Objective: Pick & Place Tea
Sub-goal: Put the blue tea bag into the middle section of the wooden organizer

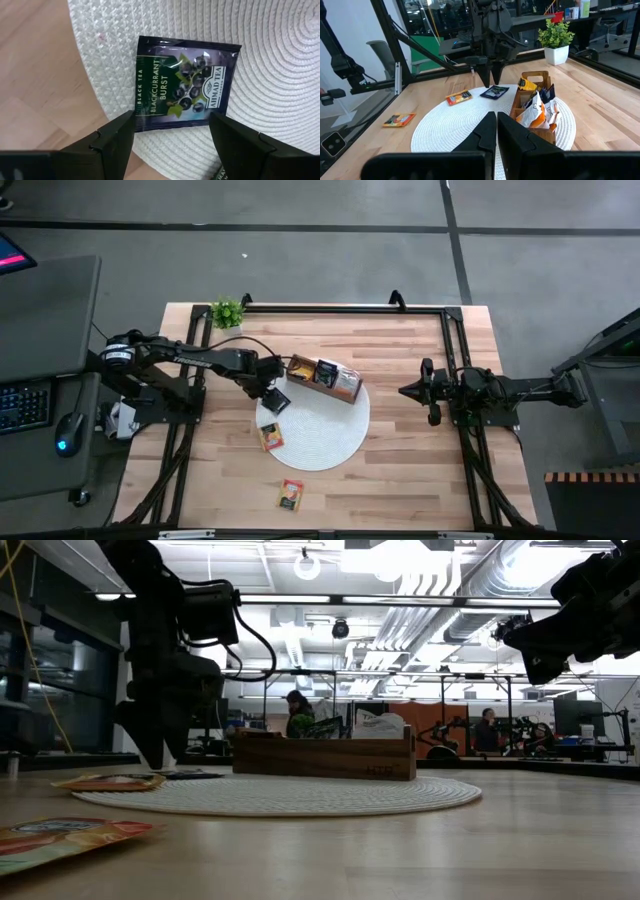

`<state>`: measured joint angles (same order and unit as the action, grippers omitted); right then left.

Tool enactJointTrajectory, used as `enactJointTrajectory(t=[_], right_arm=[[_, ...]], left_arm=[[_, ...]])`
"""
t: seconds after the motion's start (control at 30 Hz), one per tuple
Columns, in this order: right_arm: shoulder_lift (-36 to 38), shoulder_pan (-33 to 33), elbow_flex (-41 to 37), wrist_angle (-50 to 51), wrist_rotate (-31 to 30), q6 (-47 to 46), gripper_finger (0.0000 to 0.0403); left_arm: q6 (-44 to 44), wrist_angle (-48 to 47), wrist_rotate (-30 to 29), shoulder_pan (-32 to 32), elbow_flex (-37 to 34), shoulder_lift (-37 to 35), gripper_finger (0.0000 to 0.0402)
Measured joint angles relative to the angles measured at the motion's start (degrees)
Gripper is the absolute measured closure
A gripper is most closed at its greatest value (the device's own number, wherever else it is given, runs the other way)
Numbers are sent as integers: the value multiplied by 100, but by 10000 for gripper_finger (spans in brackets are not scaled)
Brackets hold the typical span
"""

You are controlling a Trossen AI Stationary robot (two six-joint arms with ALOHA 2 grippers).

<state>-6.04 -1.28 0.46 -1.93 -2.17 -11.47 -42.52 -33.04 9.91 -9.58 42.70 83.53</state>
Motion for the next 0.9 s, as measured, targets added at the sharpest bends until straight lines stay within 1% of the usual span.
enactJointTrajectory(t=[0.9], right_arm=[[0,-1,0,0,0,0,391]], left_arm=[[-88,-2,-99,0,0,2,149]])
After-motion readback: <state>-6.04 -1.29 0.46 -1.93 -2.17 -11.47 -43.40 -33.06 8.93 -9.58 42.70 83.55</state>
